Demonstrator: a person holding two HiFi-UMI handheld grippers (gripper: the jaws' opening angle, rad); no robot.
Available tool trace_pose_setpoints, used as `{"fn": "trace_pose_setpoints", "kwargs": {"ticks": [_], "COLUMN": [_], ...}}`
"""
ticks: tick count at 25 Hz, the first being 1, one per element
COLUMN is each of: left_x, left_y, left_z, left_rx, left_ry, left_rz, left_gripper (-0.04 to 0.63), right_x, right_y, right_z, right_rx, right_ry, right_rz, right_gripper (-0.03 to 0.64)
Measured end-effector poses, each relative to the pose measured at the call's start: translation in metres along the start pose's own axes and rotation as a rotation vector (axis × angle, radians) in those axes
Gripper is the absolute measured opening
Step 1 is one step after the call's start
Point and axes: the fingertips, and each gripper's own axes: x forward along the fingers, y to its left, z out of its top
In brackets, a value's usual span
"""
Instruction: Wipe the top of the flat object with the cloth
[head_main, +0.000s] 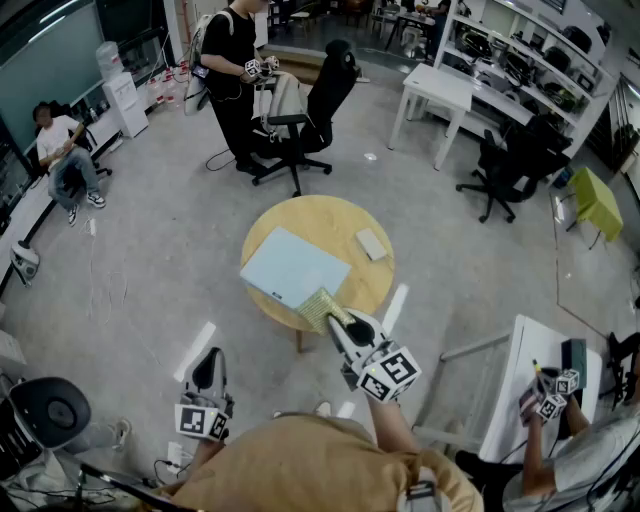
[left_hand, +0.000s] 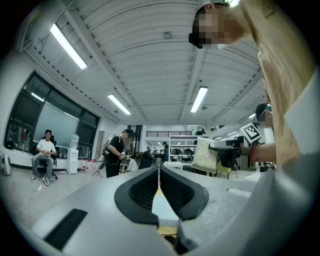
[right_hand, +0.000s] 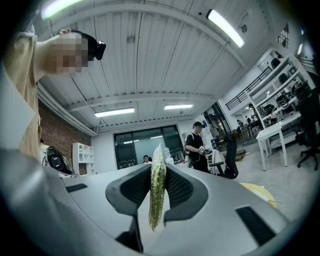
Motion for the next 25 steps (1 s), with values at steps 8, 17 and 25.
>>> {"fn": "trace_pose_setpoints", "kwargs": {"ticks": [8,17,25], "left_x": [-0.007,-0.014,-0.031], "left_y": [0.011,0.0,0.008], "left_z": [0.0,-0.002,-0.01], "left_rx": [-0.006,-0.013,-0.035], "left_ry": [0.009,0.018,0.036], "left_rz": [-0.017,-0.06,-0.099], "left_gripper": [0.015,0.015,0.015], "right_x": [0.007,-0.006,-0.006], "right_y": [0.019,0.031,0.047], "right_z": [-0.011,-0.01,-0.023], "right_rx": [0.001,-0.012,0.11], "right_ry": [0.025,0.019,0.015], "right_rz": [0.002,-0.021,-0.05], "right_gripper": [0.066,0.067,0.066]}}
